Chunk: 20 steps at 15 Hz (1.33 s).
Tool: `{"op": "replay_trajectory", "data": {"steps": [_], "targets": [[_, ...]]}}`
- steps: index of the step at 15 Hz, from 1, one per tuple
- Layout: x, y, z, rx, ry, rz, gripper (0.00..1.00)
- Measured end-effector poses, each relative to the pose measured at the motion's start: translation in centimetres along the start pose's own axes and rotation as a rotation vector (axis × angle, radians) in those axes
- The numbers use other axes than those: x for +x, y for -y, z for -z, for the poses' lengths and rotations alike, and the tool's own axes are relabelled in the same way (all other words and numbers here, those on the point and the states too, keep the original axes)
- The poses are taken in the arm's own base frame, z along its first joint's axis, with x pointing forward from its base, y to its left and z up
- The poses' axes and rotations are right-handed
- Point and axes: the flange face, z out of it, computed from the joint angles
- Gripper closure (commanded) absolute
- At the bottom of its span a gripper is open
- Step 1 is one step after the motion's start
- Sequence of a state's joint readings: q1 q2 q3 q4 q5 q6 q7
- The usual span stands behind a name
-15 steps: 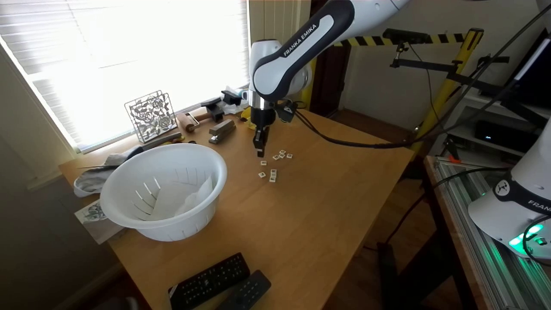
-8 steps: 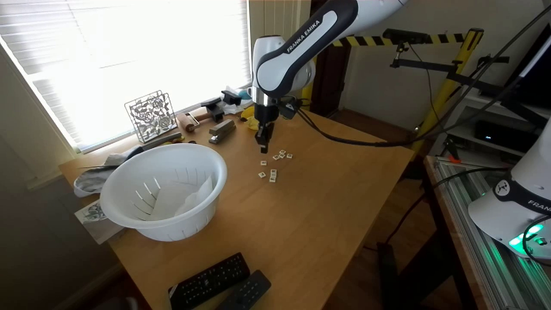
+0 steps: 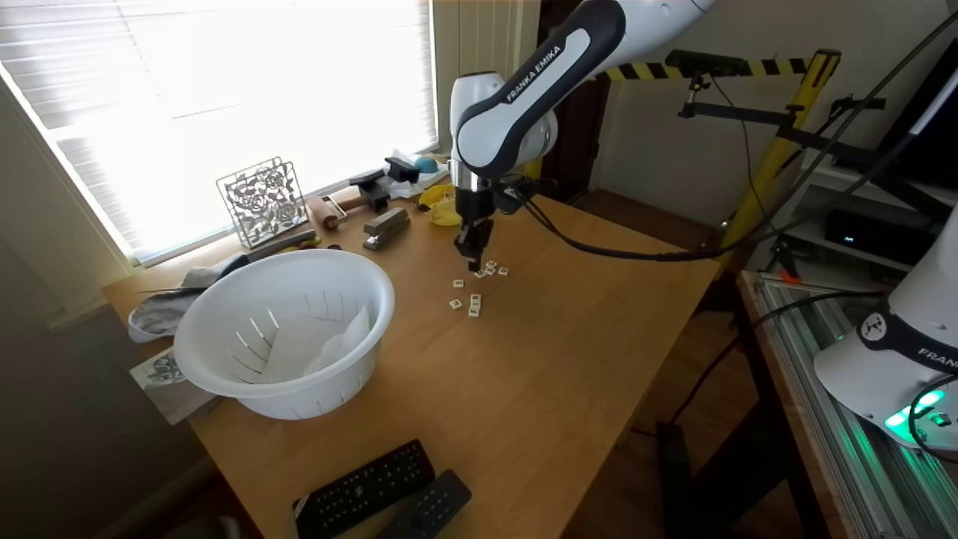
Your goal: Create the word 'Firm' using the letter tiles.
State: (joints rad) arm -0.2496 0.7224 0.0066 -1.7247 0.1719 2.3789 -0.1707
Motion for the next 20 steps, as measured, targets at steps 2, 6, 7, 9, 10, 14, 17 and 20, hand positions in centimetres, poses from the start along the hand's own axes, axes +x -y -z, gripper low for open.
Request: {"op": "replay_trajectory", "data": {"steps": [2,6,7,9,10,14,17,20], "targets": [[-0.4,-0.3,-0.2,-0.005,0.008,-0.034,1.00],[-1.2,-0.7,-0.2,-0.012,0.020,-0.082,1.00],[-1.4,-0.8,-0.2,-0.012,0.023,-0.086,1.00],[-1.5,-0.9,-0.3,-0.012,0.026,-0.090,1.00],[-1.5,-0.9,-0.3,-0.012,0.026,-0.092,1.00],[-1.5,-0.9,-0.3,-0.013,0.025,-0.093,1.00],[-1.5,-1.0,-0.3,-0.013,0.021,-0.094,1.00],[-1.5,-1.1,-0.3,-0.013,0.018,-0.096,1.00]]}}
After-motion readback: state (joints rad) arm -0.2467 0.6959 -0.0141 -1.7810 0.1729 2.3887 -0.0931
